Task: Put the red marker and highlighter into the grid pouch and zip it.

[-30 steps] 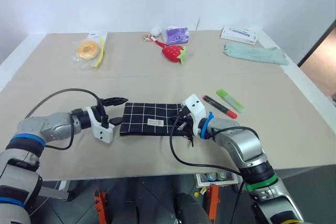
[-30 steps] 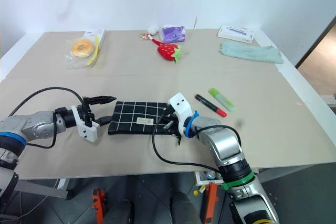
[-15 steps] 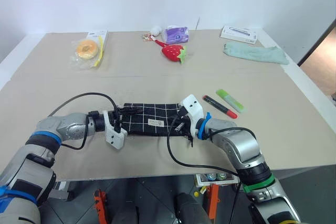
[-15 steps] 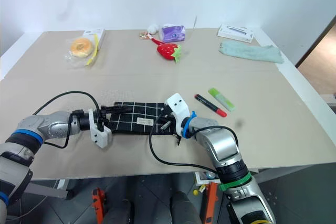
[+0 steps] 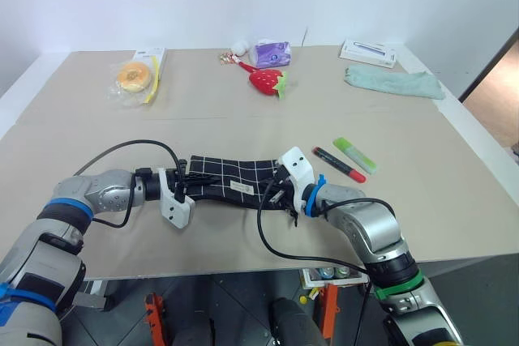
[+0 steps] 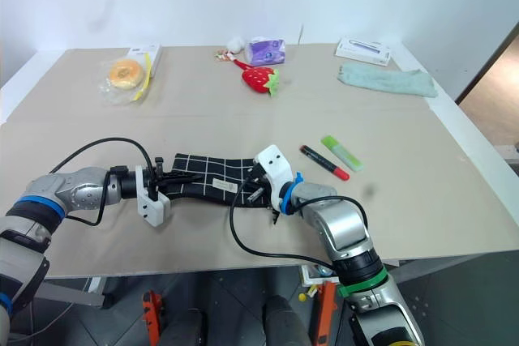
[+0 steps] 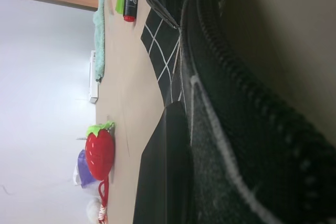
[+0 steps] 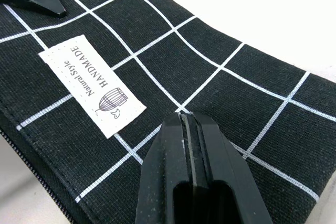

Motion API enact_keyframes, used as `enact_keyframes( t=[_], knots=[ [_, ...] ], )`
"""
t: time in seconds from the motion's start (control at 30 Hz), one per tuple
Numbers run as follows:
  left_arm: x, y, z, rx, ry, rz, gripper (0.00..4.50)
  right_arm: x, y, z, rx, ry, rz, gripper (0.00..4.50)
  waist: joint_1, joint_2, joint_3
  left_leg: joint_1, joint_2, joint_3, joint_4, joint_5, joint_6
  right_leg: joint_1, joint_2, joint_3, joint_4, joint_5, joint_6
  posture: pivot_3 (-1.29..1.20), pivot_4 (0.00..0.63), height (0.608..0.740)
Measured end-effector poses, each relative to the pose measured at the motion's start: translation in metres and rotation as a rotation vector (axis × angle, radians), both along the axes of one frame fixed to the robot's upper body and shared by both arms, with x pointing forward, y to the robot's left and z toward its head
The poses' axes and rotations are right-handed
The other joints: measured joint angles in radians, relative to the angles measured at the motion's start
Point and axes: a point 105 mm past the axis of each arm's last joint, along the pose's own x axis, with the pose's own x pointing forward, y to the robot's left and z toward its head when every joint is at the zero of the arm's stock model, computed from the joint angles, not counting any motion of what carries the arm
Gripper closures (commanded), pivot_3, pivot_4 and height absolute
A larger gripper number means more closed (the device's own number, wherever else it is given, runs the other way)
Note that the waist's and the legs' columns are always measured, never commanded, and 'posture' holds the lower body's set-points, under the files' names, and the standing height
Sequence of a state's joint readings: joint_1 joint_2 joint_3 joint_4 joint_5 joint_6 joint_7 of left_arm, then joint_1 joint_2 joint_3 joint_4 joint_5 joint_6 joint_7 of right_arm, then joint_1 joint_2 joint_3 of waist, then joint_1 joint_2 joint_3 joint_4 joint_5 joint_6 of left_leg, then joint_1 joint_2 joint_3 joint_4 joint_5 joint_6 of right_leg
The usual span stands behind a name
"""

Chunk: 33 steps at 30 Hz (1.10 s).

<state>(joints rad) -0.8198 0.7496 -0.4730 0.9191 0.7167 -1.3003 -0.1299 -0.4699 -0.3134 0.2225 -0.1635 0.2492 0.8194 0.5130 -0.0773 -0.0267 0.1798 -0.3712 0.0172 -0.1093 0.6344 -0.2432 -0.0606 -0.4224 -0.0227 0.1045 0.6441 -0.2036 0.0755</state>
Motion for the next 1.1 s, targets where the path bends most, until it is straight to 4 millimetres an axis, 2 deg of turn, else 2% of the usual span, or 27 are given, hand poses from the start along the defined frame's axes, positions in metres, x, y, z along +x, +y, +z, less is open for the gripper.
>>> enact_keyframes(
  t=[0.1,0.17,0.27,0.33,0.4,0.5,0.53,0.8,0.9,1.1],
  knots=[
    [0.0,-0.001,0.001,-0.004,0.004,-0.001,4.48,0.0,-0.011,0.01,0.046,-0.06,-0.027,4.5,0.001,0.0,0.0,-0.001,0.0,0.0,0.0,0.0,0.0,0.0,-0.001,0.0,0.0,-0.001,0.001,0.0,0.15,0.74],
    [0.0,-0.002,0.001,-0.006,0.009,-0.002,4.48,-0.003,-0.023,0.026,0.093,-0.115,-0.044,4.5,0.001,0.0,0.0,-0.002,-0.001,0.0,0.0,0.0,0.0,-0.001,-0.001,0.0,0.0,-0.001,0.001,0.0,0.15,0.74],
    [0.001,-0.002,0.001,-0.005,0.018,0.001,4.5,-0.019,-0.039,0.057,0.175,-0.156,-0.021,3.5,0.002,0.0,0.0,-0.002,-0.001,0.0,0.0,0.0,0.0,-0.001,-0.001,0.0,0.0,-0.001,0.001,0.0,0.15,0.74],
    [0.002,-0.002,0.001,-0.001,0.024,0.007,4.5,-0.029,-0.045,0.068,0.208,-0.137,-0.006,2.64,0.001,0.0,0.0,-0.002,-0.001,0.0,0.0,0.0,0.0,-0.001,-0.001,0.0,0.0,-0.001,0.001,0.0,0.15,0.74],
    [0.003,-0.003,0.001,0.002,0.029,0.011,4.5,-0.036,-0.053,0.069,0.204,-0.078,-0.02,1.61,0.002,0.0,0.0,-0.002,-0.001,0.0,0.0,0.0,0.0,-0.001,-0.001,0.0,0.0,-0.001,0.001,0.0,0.15,0.74],
    [0.004,-0.005,0.001,0.007,0.036,0.016,4.5,-0.044,-0.065,0.058,0.134,0.046,-0.06,0.18,0.004,0.0,0.0,-0.002,-0.001,0.0,0.0,0.0,0.0,0.0,-0.001,0.0,0.0,-0.001,0.001,0.0,0.15,0.74],
    [0.004,-0.006,0.001,0.009,0.039,0.016,4.5,-0.046,-0.066,0.055,0.118,0.07,-0.067,0.05,0.004,0.0,0.0,-0.002,-0.001,0.0,0.0,0.0,0.0,-0.001,-0.001,0.0,0.0,-0.001,0.001,0.0,0.15,0.74],
    [0.003,-0.02,0.001,-0.013,0.083,0.013,4.5,-0.056,-0.058,0.028,0.063,0.244,-0.131,0.05,0.005,0.0,0.0,-0.003,-0.001,0.0,0.0,0.0,0.0,-0.001,-0.002,0.0,0.0,-0.001,0.001,0.0,0.15,0.74],
    [0.001,-0.025,0.001,-0.008,0.091,-0.001,4.5,-0.058,-0.055,0.023,0.055,0.279,-0.142,0.05,0.005,0.0,0.0,-0.003,-0.001,0.0,0.0,0.0,0.0,-0.001,-0.002,0.0,0.0,-0.001,0.001,0.0,0.15,0.74],
    [-0.001,-0.029,0.0,0.01,0.104,-0.005,4.5,-0.054,-0.062,0.012,-0.024,0.297,-0.225,0.05,0.004,0.0,0.0,-0.003,-0.001,0.0,0.0,0.0,0.0,-0.002,-0.001,0.0,-0.001,-0.002,0.001,0.0,0.15,0.74]
  ],
)
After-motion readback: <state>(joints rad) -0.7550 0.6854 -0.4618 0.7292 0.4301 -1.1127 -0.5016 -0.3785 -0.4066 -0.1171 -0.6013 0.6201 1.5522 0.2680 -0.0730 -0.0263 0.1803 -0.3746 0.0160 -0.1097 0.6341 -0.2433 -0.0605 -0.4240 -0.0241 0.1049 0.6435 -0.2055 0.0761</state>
